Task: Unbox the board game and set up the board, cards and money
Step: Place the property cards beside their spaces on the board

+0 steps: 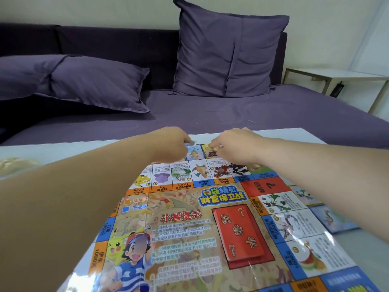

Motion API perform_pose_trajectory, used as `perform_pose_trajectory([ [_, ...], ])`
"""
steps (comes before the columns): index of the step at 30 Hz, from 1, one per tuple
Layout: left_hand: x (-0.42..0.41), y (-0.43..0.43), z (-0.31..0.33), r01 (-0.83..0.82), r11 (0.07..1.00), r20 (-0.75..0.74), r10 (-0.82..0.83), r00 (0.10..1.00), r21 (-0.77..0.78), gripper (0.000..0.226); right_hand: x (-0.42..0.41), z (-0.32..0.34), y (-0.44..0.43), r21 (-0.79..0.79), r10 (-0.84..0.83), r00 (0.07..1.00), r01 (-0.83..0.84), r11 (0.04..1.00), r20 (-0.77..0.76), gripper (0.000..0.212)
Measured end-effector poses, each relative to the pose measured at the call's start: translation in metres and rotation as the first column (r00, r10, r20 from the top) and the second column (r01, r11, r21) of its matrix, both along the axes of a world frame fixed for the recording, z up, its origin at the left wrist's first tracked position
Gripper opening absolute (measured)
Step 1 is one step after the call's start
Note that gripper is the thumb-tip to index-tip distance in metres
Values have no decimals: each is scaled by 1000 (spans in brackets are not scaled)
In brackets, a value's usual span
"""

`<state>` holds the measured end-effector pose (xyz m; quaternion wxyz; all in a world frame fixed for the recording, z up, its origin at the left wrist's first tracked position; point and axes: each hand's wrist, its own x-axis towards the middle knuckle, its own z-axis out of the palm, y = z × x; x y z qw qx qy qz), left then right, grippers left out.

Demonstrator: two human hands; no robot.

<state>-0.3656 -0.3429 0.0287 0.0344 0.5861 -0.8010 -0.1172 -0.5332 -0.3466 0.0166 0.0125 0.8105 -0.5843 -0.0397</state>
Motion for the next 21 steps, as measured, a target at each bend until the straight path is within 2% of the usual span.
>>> perform_pose_trajectory([
  [1, 3, -1, 4, -35, 999, -134, 36, 990, 16, 38, -2, 5, 2, -12, -10, 999, 11, 1000, 48, 43],
  [2, 7, -1, 8, -92, 994, -316, 105, 943, 56, 30, -4, 12, 5, -23, -17, 994, 19, 1000, 105, 44],
  [3, 11, 2, 13, -162, 977, -518, 212, 829, 140, 24, -6, 19, 9, -36, -17, 987, 23, 999, 162, 45],
  [4, 16, 7, 20, -207, 943, -686, 331, 648, 260, 21, -8, 28, 15, -53, -11, 976, 23, 998, 220, 45],
  [5, 21, 14, 27, -204, 904, -788, 427, 443, 376, 18, -8, 38, 22, -68, -3, 961, 22, 997, 277, 44],
  [7, 32, 32, 42, -95, 846, -839, 532, 111, 524, 15, -7, 56, 39, -66, 9, 920, 18, 998, 393, 42],
  [9, 41, 54, 53, 17, 823, -818, 566, -102, 567, 20, -2, 74, 62, -40, 11, 875, 9, 999, 485, 40],
  [10, 43, 68, 60, 39, 823, -810, 566, -153, 567, 23, 1, 84, 76, -27, 16, 853, -2, 1000, 522, 39],
  [12, 43, 96, 69, 50, 835, -818, 548, -176, 549, 25, 10, 101, 104, 22, 8, 805, -26, 999, 593, 37],
  [17, 31, 171, 84, 187, 847, -843, 523, -126, 497, 25, 35, 128, 176, 87, -8, 713, -75, 993, 701, 32],
  [21, 28, 229, 94, 239, 852, -863, 497, -89, 466, 30, 44, 137, 229, 91, -55, 642, -23, 996, 765, 21],
])
